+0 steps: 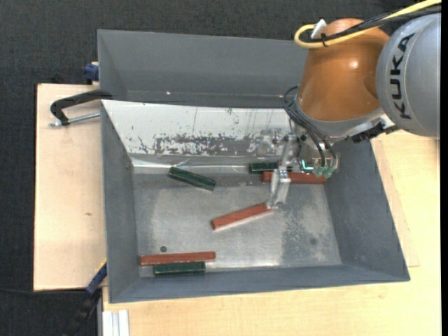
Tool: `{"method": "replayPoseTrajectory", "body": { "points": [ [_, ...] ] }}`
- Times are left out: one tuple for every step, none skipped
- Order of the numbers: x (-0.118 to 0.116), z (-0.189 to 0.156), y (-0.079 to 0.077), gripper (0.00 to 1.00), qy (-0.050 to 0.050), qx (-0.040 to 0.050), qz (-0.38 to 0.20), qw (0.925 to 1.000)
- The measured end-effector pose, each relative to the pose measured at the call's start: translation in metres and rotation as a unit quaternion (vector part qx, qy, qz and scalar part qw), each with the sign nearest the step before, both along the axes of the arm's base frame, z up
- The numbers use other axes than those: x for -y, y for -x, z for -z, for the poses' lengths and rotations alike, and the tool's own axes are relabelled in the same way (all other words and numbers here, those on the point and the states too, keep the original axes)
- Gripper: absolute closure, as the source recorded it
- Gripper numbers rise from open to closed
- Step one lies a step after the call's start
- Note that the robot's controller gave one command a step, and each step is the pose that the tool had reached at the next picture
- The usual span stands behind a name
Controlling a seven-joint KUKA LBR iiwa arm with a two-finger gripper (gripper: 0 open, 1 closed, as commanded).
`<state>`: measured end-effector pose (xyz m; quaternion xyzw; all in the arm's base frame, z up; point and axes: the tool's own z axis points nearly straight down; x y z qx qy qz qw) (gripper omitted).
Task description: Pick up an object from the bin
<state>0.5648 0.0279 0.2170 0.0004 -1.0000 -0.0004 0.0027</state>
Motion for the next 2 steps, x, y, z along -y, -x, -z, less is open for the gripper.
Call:
{"method": "replayPoseTrajectory", "body": {
  "points": [
    [0.0, -0.004, -0.002, 0.0, 0.0, 0.0044, 0.001, 1.0],
    [0.001, 0.071, 0.01, 0.0, 0.0, 0.0055, -0.043, 0.9991]
  ]
}}
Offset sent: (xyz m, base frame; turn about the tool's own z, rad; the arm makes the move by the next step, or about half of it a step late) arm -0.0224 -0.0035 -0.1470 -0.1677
